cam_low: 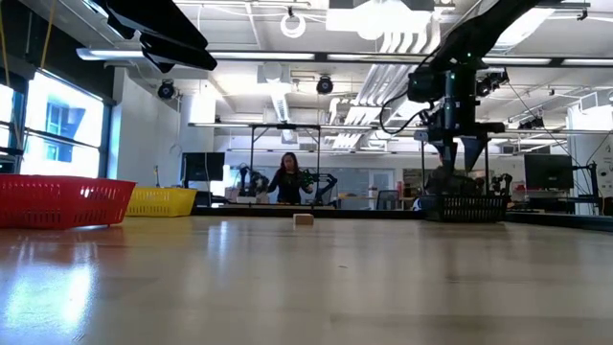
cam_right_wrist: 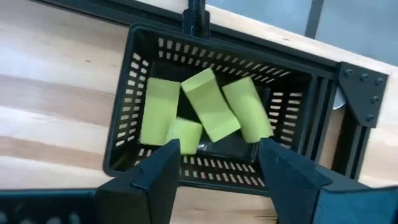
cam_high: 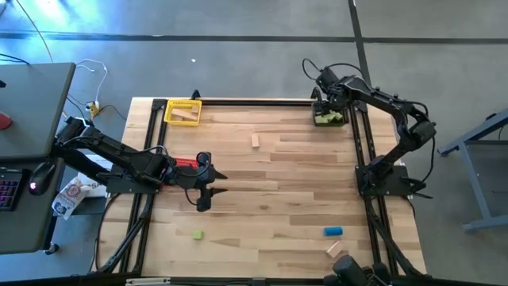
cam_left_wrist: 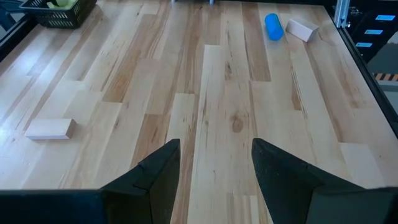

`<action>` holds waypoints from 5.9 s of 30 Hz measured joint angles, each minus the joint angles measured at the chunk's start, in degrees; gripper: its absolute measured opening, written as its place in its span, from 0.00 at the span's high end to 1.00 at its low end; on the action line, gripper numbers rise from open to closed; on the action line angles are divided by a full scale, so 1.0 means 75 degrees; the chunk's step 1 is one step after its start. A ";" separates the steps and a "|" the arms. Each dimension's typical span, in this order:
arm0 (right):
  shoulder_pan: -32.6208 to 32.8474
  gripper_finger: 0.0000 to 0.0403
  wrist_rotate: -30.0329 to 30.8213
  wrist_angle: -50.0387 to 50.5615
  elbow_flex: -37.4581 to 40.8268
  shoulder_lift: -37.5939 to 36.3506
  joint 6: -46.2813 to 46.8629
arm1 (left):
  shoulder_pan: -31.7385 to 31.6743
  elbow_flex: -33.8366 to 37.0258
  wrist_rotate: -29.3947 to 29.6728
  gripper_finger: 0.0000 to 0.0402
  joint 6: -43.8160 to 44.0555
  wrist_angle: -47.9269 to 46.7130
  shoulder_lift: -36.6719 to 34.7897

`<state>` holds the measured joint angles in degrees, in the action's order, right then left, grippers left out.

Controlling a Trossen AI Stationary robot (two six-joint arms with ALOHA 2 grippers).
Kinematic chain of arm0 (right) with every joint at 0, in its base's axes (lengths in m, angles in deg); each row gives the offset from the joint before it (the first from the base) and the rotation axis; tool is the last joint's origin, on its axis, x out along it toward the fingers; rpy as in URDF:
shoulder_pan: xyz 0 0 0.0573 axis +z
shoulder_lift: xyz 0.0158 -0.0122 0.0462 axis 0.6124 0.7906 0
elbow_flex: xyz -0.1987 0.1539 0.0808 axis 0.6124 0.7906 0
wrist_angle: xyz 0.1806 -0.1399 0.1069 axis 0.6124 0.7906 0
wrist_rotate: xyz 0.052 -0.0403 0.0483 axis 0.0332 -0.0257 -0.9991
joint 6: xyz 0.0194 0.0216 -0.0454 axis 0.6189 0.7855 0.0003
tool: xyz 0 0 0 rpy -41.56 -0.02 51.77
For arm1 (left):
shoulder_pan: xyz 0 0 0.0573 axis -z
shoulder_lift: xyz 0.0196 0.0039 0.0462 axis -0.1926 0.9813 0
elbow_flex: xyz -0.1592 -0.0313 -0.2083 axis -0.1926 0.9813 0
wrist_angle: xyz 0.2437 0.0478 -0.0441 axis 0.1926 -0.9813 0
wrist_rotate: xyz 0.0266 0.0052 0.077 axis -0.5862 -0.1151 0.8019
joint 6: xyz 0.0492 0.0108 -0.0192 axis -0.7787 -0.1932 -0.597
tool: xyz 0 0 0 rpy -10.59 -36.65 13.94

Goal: Sort & place blocks by color
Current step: Put the brown block into the yellow bin

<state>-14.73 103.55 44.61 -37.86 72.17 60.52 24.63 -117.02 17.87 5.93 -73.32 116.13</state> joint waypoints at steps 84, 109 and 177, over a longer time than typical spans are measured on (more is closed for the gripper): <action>1.4512 0.49 -0.1141 -0.0383 -0.0003 0.0448 0.3274 | 0.0003 0.0003 -0.0198 0.54 0.0828 -0.0376 0.0000; 1.4571 0.52 -0.1879 -0.0909 -0.0003 0.2177 0.2771 | 0.0003 0.0003 -0.0201 0.54 0.0825 -0.0376 0.0000; 0.9684 0.74 0.2307 -1.0812 -0.0003 0.1326 -0.2853 | 0.0003 0.0003 -0.0204 0.54 -0.0085 0.1998 0.0003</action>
<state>57.90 120.85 -36.49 -37.88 82.12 39.12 24.65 -117.00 16.34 5.29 -58.34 116.15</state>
